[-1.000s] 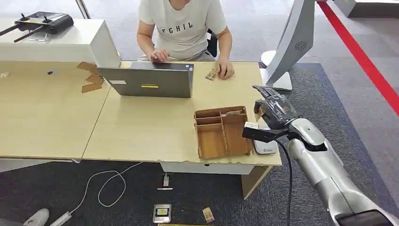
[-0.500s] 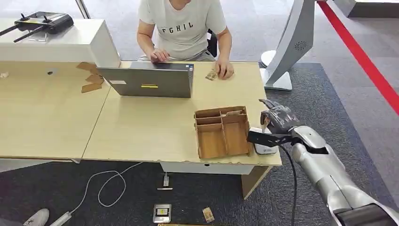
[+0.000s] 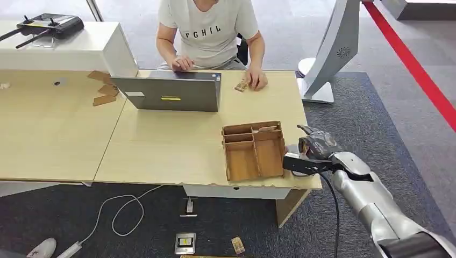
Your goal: Pass the card to the sensor for recognition and then transmit it.
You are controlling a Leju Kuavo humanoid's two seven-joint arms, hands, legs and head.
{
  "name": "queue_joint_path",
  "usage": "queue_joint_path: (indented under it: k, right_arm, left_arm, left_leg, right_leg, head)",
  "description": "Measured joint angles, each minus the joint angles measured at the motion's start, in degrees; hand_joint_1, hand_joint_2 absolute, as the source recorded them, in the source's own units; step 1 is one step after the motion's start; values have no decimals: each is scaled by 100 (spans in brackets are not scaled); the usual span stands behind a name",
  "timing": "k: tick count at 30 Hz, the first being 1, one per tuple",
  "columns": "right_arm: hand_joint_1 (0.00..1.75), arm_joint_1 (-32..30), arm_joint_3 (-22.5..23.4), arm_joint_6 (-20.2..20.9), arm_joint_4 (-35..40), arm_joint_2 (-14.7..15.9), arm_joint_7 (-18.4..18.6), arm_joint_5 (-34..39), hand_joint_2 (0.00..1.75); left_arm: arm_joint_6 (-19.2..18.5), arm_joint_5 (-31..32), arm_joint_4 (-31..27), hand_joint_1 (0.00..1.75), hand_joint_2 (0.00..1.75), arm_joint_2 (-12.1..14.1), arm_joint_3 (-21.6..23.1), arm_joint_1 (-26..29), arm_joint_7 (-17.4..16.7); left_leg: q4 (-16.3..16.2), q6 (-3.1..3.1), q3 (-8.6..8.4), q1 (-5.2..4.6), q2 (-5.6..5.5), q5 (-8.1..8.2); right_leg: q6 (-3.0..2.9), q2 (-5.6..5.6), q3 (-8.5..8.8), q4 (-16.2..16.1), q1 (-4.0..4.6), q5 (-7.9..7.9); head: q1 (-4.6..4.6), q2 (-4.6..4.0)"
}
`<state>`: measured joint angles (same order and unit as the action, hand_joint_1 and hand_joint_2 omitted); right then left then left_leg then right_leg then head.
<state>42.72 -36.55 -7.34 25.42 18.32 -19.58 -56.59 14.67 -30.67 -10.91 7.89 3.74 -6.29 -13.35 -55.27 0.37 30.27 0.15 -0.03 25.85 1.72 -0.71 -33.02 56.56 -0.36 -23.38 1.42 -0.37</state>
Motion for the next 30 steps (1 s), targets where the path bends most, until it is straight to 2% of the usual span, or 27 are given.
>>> queue_joint_path:
  k: [3,10,21,23,30]
  right_arm:
    - [175,1,-13,15,-37,-17,0,11,175]
    - [175,1,-15,13,-81,-37,0,57,175]
    - [175,23,-17,-11,-72,-98,50,46,175]
    - [175,64,-22,-18,-46,-131,50,-44,175]
    - [175,498,-50,-4,197,-208,107,-210,175]
  left_arm:
    - [140,-11,0,0,0,-48,0,-4,-28]
    - [153,20,0,0,0,-120,0,-12,-83]
    - [61,13,0,0,0,-140,0,-12,39]
    - [-51,20,0,0,0,-129,2,-10,55]
    - [-225,79,0,0,0,-64,4,-9,37]
  left_leg:
    - [0,0,-1,-1,1,0]
    - [0,0,-4,-1,1,0]
    - [0,0,-5,0,0,-1]
    - [0,0,-4,0,0,-1]
    - [0,0,-4,0,1,-2]
  right_leg:
    - [0,0,1,-1,0,0]
    - [0,0,3,-1,0,0]
    - [-2,0,7,1,0,2]
    - [-2,0,6,2,-1,3]
    - [-3,0,4,2,0,3]
  head:
    - [-2,0]
    - [-2,0]
    - [-2,0]
    - [-2,0]
    - [-2,0]
